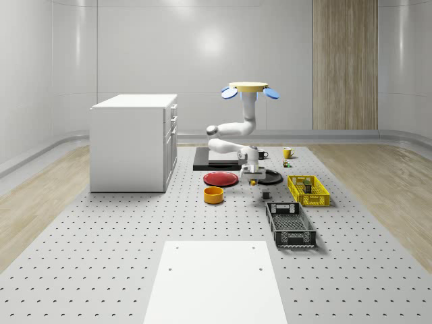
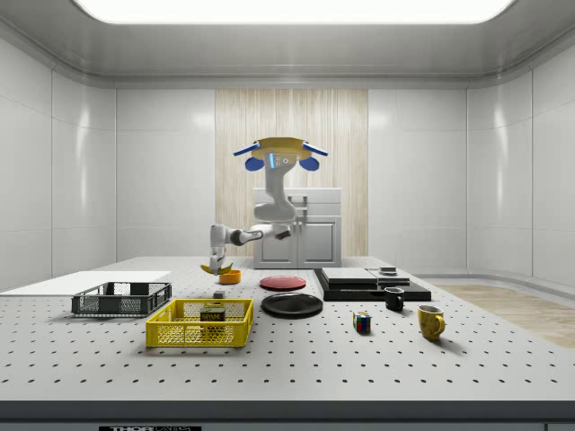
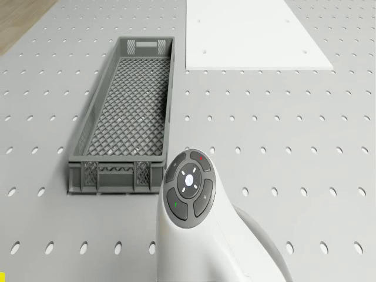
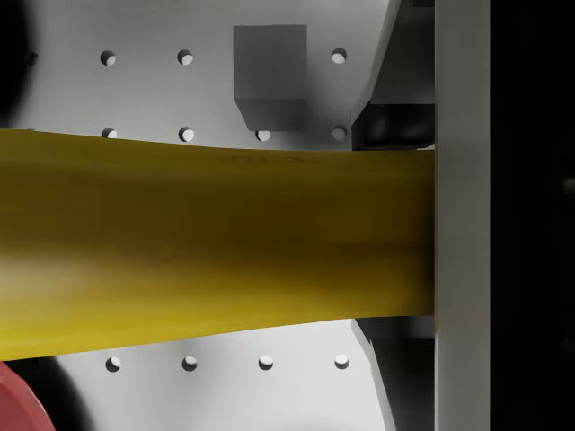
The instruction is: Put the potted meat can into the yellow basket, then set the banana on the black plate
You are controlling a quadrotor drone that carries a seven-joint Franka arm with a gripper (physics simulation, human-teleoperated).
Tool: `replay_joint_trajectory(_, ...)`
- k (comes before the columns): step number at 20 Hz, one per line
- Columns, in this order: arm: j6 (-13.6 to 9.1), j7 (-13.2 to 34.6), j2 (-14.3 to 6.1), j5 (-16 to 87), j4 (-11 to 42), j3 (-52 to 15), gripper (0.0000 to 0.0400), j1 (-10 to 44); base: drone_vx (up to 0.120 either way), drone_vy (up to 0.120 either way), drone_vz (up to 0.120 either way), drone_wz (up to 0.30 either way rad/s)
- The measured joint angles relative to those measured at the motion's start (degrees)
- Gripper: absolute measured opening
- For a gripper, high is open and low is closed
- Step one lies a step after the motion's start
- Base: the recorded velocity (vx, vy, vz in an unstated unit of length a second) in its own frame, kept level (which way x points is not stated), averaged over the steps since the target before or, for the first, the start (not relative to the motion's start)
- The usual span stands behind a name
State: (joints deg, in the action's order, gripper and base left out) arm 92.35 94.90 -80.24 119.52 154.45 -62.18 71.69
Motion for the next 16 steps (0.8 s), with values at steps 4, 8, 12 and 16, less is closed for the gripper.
replay_joint_trajectory(4, 0.0, 0.0, 0.0, -0.1, 0.0, -0.1, 0.0197, 0.0, -0.120, 0.120, 0.000, 0.000)
replay_joint_trajectory(8, 0.0, 0.0, 0.0, -0.1, 0.0, -0.1, 0.0197, 0.0, -0.120, 0.120, 0.000, 0.000)
replay_joint_trajectory(12, 0.0, 0.0, 0.0, -0.1, 0.0, -0.1, 0.0197, 0.0, -0.120, 0.120, 0.000, 0.000)
replay_joint_trajectory(16, 0.0, 0.0, -0.1, -0.1, 0.0, -0.1, 0.0197, 0.0, -0.120, 0.120, 0.000, 0.000)
